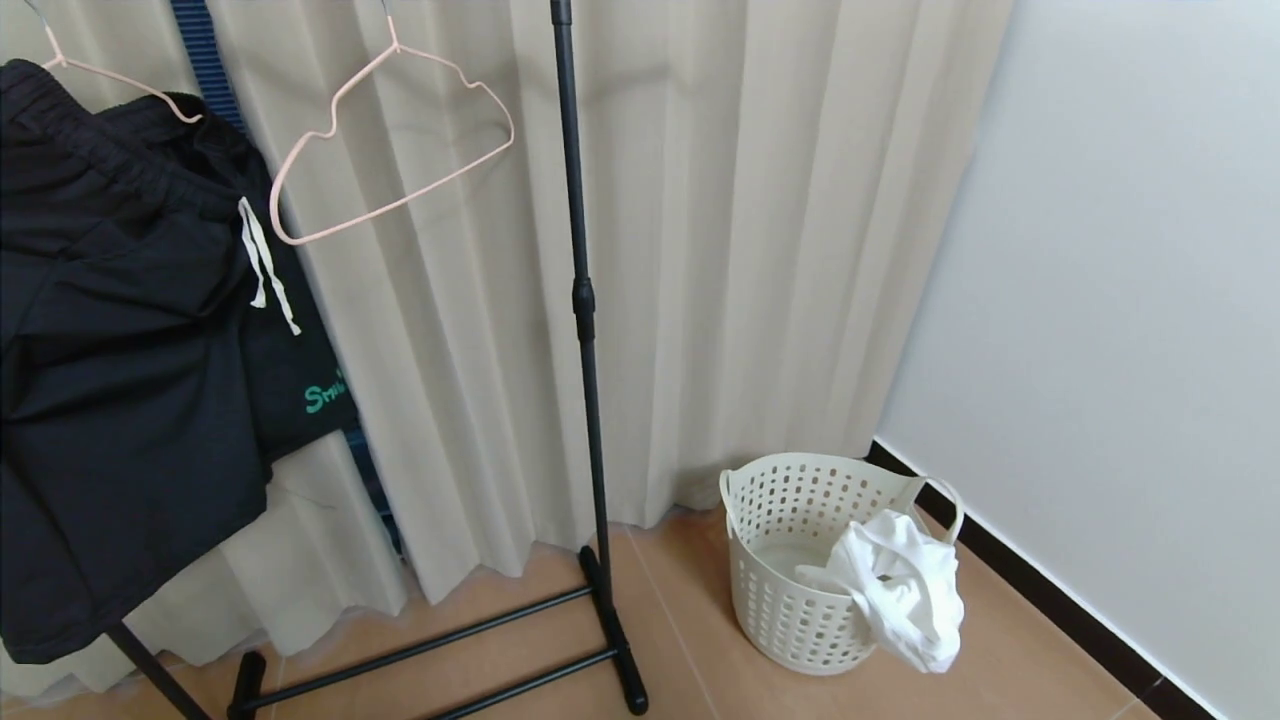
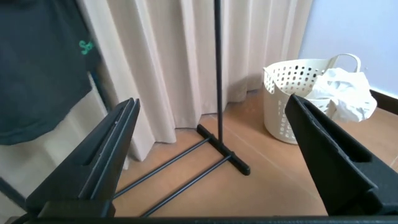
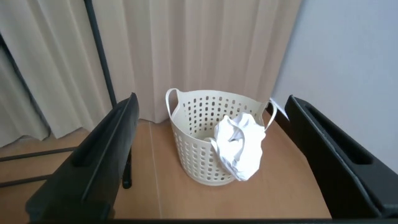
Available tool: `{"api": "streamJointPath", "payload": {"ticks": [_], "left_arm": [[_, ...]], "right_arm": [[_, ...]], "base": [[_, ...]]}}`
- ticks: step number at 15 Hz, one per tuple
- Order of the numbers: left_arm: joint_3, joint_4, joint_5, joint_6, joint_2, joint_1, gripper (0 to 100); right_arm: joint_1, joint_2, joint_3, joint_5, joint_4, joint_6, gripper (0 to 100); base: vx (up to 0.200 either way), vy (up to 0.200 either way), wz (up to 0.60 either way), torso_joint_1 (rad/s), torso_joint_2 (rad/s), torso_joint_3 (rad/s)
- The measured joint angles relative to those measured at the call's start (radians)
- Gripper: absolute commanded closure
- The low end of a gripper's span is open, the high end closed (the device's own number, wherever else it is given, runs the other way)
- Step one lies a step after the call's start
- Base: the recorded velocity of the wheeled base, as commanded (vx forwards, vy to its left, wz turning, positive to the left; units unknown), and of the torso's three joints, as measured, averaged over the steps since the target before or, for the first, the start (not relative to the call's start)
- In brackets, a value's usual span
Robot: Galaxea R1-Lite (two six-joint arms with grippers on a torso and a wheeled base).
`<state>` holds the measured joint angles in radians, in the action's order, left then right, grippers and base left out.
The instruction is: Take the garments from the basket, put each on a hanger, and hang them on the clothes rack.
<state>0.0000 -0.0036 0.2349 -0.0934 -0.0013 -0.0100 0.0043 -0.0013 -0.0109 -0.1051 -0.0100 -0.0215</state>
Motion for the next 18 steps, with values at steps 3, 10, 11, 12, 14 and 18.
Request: {"api": "streamJointPath", "payload": {"ticks": [3, 10, 11, 12, 14, 18], "left_arm": [[0.000, 0.002, 0.000, 0.000, 0.000, -0.001, 0], [0.000, 0.001, 0.000, 0.000, 0.000, -0.001, 0], [0.000, 0.002, -0.001, 0.000, 0.000, -0.001, 0], [0.000, 0.000, -0.001, 0.000, 0.000, 0.000, 0], [0.000, 0.001, -0.002, 0.001, 0.000, -0.001, 0], [0.000, 0.001, -0.001, 0.001, 0.000, -0.001, 0]], "right_arm": [[-0.002, 0.000, 0.000, -0.001, -0.001, 0.000, 0], [-0.001, 0.000, 0.000, 0.001, -0.001, 0.000, 0], [0.000, 0.000, 0.000, 0.001, -0.001, 0.000, 0], [0.001, 0.000, 0.001, 0.001, -0.001, 0.000, 0], [-0.001, 0.000, 0.001, 0.002, -0.001, 0.000, 0], [0.000, 0.000, 0.000, 0.003, 0.000, 0.001, 0]], "base": [[0.000, -0.200, 0.00, 0.004, 0.00, 0.005], [0.000, -0.029, 0.00, 0.001, 0.00, -0.001], [0.000, 0.000, 0.00, 0.000, 0.00, 0.000], [0.000, 0.000, -0.60, 0.002, 0.00, 0.007], [0.000, 0.000, -0.30, 0.001, 0.00, 0.004], [0.000, 0.000, 0.00, 0.000, 0.00, 0.000]]}}
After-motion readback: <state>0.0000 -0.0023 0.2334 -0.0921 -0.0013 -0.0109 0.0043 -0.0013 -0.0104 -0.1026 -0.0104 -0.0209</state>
